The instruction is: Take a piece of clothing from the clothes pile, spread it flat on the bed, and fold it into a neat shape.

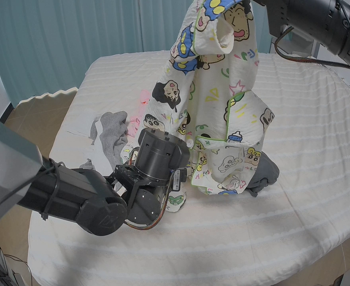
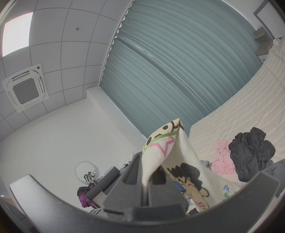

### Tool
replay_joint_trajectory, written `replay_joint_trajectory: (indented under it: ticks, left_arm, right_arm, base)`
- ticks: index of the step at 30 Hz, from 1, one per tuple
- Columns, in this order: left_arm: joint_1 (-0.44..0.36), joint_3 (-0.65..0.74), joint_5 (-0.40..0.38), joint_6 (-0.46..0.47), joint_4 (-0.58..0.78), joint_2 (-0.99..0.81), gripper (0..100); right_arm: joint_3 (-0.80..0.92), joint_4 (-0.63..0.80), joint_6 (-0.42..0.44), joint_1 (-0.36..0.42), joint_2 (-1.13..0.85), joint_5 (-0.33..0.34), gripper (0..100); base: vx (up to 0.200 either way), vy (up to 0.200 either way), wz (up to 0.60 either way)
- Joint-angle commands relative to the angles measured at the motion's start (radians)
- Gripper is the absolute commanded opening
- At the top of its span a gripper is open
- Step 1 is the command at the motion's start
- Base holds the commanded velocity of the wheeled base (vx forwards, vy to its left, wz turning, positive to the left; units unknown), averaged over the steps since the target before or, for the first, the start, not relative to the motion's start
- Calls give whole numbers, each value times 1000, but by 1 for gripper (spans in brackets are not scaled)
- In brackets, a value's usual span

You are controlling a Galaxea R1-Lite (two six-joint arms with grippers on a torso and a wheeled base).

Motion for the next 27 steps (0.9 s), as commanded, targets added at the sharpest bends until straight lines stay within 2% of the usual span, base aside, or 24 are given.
replay_joint_trajectory:
  ticks: [1, 13, 20, 27]
  left_arm:
    - [19, 3, 11, 0, 78, 7, 100]
    - [5, 57, -1, -5, 98, 49, 100]
    - [2, 46, -20, -2, -25, 84, 100]
    - [-12, 57, -70, -23, -31, 90, 100]
  right_arm:
    - [1, -1, 0, -10, -13, 0, 0]
    - [4, 0, -2, -10, -56, 0, 0]
    - [40, -1, -2, -8, -73, 3, 0]
    - [47, -1, 0, -13, -73, 1, 0]
  base:
    - [0, 0, 0]
    - [0, 0, 0]
    - [0, 0, 0]
    - [0, 0, 0]
